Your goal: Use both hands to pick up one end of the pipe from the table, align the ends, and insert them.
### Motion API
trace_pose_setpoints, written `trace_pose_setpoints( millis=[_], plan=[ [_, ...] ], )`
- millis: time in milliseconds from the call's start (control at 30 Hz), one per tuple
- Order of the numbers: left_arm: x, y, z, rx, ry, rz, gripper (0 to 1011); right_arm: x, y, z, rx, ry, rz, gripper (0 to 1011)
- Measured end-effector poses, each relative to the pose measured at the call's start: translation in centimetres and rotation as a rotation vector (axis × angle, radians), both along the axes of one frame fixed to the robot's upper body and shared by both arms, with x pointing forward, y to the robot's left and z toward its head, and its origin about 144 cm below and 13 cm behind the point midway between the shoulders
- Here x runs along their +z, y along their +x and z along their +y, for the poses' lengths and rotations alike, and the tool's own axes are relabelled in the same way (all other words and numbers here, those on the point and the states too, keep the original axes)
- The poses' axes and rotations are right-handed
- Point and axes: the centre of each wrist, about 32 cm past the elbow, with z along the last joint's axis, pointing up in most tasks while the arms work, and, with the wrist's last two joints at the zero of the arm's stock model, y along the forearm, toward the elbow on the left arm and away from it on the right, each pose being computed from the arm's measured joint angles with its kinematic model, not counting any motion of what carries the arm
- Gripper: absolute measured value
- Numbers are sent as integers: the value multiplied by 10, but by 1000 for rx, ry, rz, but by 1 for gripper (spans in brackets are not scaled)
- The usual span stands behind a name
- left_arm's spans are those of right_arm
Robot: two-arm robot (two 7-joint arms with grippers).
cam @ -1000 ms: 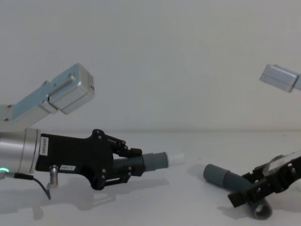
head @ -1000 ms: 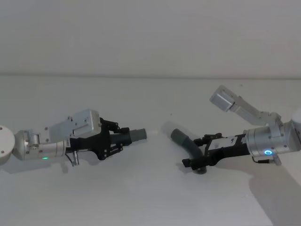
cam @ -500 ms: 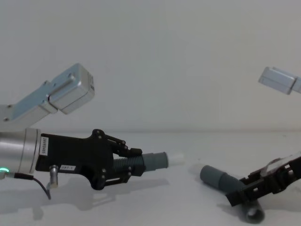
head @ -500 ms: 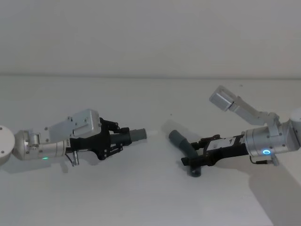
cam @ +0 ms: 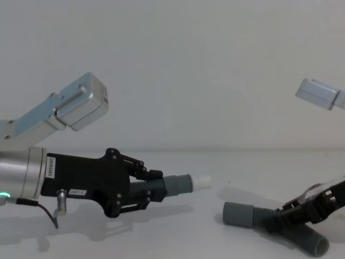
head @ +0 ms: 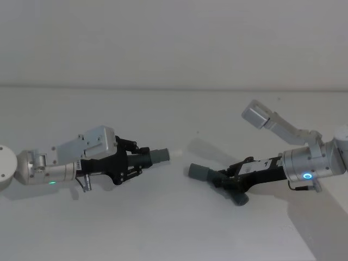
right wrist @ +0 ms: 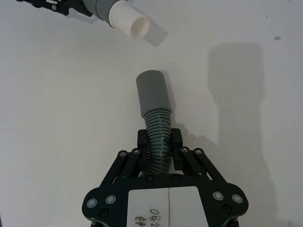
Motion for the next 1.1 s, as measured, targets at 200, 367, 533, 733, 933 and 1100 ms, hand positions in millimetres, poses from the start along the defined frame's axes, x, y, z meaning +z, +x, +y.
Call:
trace_pose_setpoints(
  millis=[200, 367, 533, 733, 933, 1100],
  plan=[
    [0, 0, 0, 0, 0, 0, 314, 0, 0, 0, 0, 1, 2, 274],
    [0, 0, 0, 0, 0, 0, 314, 0, 0, 0, 0, 1, 2, 274],
    [0, 0, 0, 0, 0, 0, 314, 1, 0, 0, 3, -4, -2, 274],
    [0, 0, 0, 0, 0, 0, 314, 8, -2, 0, 16, -32, -37, 274],
    [0, 0, 0, 0, 0, 0, 314, 20, -5, 2, 39, -76, -96, 274],
    [0, 0, 0, 0, 0, 0, 314, 33, -8, 4, 66, -121, -147, 274]
  ],
)
